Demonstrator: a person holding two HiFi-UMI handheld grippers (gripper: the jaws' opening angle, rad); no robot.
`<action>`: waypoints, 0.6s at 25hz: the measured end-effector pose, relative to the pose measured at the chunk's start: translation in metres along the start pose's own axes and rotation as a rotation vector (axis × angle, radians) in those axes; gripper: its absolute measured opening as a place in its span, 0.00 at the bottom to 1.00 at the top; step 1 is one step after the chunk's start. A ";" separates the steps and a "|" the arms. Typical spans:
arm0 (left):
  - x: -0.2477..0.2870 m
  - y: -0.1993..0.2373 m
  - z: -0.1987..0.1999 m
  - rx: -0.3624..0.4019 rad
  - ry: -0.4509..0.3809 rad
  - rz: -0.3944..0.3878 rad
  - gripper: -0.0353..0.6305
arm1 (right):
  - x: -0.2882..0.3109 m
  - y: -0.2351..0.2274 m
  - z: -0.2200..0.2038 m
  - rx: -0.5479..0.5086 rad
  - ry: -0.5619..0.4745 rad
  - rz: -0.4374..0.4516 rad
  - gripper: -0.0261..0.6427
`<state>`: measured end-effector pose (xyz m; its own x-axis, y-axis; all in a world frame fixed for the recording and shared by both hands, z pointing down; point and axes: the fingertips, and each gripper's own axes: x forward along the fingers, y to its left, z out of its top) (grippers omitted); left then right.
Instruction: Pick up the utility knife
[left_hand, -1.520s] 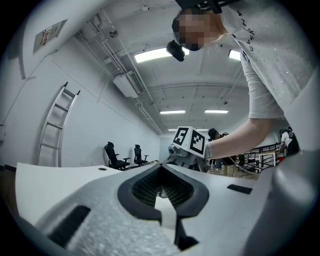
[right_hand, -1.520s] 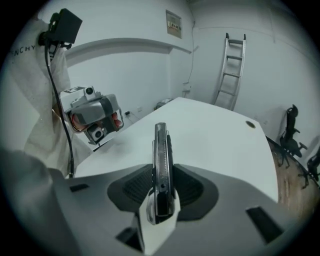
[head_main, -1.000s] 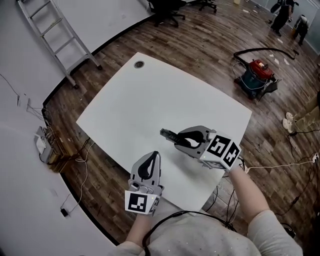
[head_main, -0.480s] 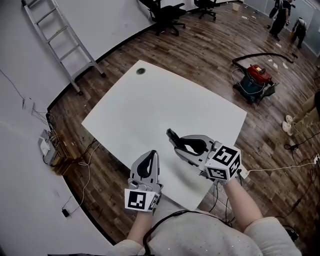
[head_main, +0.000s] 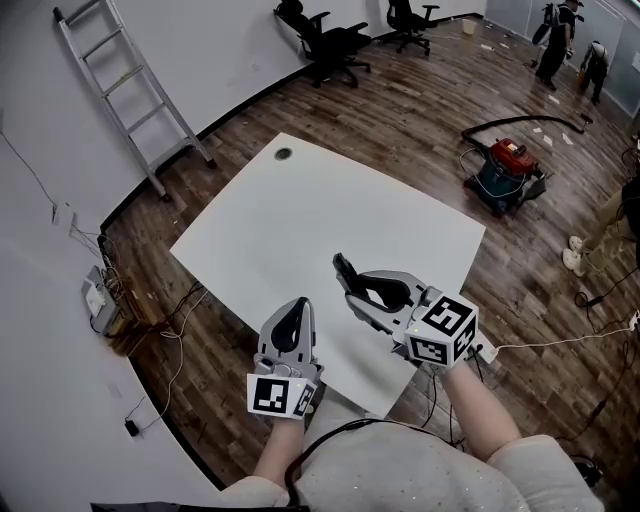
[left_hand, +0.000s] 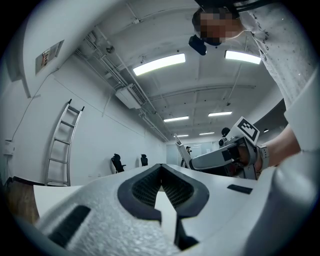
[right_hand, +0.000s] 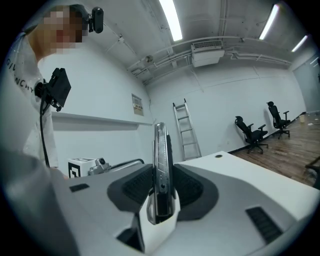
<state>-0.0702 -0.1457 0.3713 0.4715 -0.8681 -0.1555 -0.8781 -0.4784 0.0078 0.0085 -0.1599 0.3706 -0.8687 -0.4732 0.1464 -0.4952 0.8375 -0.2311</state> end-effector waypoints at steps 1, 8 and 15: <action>-0.001 -0.002 0.001 0.000 -0.002 0.000 0.06 | -0.002 0.000 0.000 0.010 -0.007 -0.010 0.24; -0.005 -0.007 0.007 -0.001 -0.009 0.004 0.06 | -0.005 -0.002 -0.005 0.042 -0.022 -0.063 0.24; -0.009 -0.011 0.009 -0.002 -0.012 0.007 0.06 | -0.012 0.001 -0.005 0.039 -0.041 -0.093 0.24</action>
<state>-0.0654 -0.1310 0.3638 0.4643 -0.8698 -0.1668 -0.8813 -0.4725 0.0110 0.0182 -0.1517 0.3733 -0.8181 -0.5602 0.1299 -0.5735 0.7782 -0.2560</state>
